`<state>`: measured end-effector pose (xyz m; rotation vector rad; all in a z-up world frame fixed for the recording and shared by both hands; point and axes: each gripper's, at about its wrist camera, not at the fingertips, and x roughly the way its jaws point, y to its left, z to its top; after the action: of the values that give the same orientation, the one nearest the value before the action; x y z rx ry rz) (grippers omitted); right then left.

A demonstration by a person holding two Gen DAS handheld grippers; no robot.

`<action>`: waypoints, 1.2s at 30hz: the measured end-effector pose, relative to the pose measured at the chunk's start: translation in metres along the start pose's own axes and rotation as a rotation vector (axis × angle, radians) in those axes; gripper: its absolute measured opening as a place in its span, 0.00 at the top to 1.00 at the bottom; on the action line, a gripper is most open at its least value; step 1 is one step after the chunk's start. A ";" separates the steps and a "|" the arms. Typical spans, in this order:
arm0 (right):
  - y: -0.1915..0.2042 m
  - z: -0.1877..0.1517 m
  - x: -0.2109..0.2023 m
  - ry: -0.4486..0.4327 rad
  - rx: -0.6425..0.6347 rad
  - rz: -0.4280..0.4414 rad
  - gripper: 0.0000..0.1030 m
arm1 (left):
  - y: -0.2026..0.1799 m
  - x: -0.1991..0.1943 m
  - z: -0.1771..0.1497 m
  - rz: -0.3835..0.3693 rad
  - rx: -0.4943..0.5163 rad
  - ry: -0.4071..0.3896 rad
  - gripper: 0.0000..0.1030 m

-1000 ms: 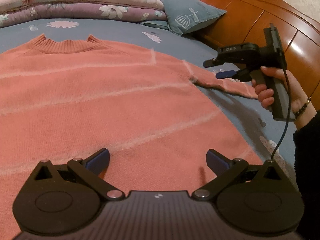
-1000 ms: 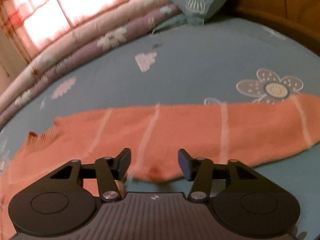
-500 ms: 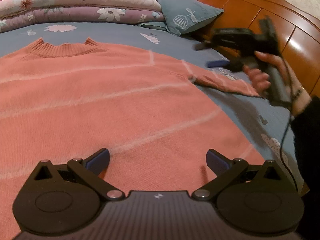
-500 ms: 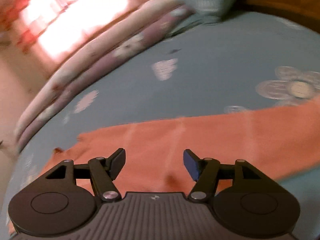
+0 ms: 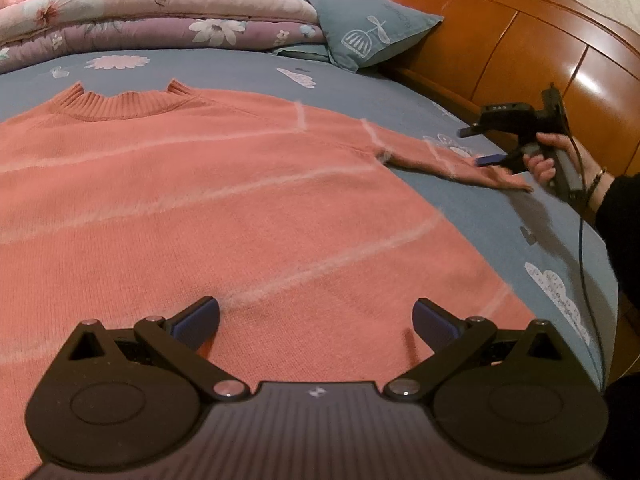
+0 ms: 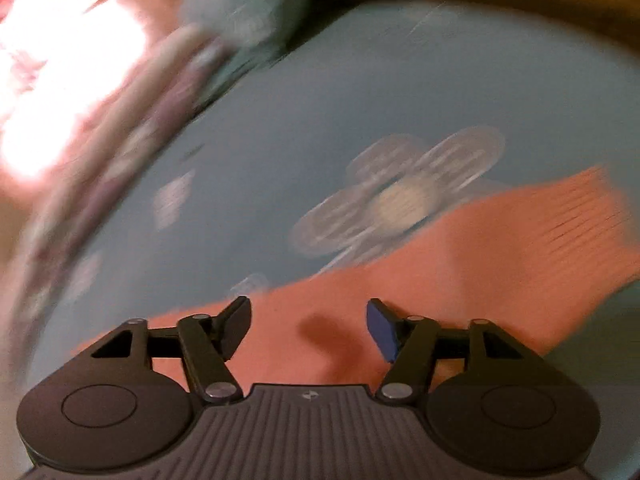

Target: Fold clothes

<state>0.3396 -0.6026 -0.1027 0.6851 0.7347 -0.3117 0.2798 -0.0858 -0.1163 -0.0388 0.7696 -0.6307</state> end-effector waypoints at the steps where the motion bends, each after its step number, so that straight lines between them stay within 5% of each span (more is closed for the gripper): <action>1: 0.001 0.003 -0.001 -0.013 -0.035 -0.042 0.32 | 0.000 0.000 0.000 0.002 0.004 -0.001 0.01; 7: 0.011 0.019 0.005 -0.070 -0.280 -0.347 0.33 | -0.001 0.000 0.000 0.003 0.011 -0.005 0.01; 18: -0.037 0.028 0.008 -0.100 -0.220 -0.481 0.33 | -0.001 0.001 -0.002 0.005 0.032 -0.010 0.01; 23: -0.077 0.016 -0.020 -0.164 0.073 -0.372 0.33 | -0.001 0.001 -0.002 0.005 0.035 -0.011 0.01; 29: -0.073 -0.016 -0.045 -0.202 0.223 -0.328 0.37 | -0.001 0.001 -0.002 0.004 0.037 -0.011 0.01; 31: -0.075 -0.025 -0.053 -0.218 0.305 -0.205 0.38 | 0.000 0.001 -0.002 0.003 0.035 -0.012 0.01; 32: -0.078 -0.024 -0.050 -0.210 0.336 -0.137 0.41 | 0.000 0.001 -0.002 0.002 0.036 -0.012 0.01; 35: -0.084 -0.020 -0.033 -0.247 0.406 -0.118 0.54 | -0.001 0.001 -0.002 0.005 0.042 -0.013 0.01; 36: -0.084 -0.019 -0.030 -0.257 0.403 -0.123 0.74 | -0.001 0.002 -0.002 0.005 0.044 -0.013 0.01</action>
<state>0.2676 -0.6516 -0.1306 0.9610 0.4706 -0.6594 0.2787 -0.0870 -0.1187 -0.0007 0.7430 -0.6414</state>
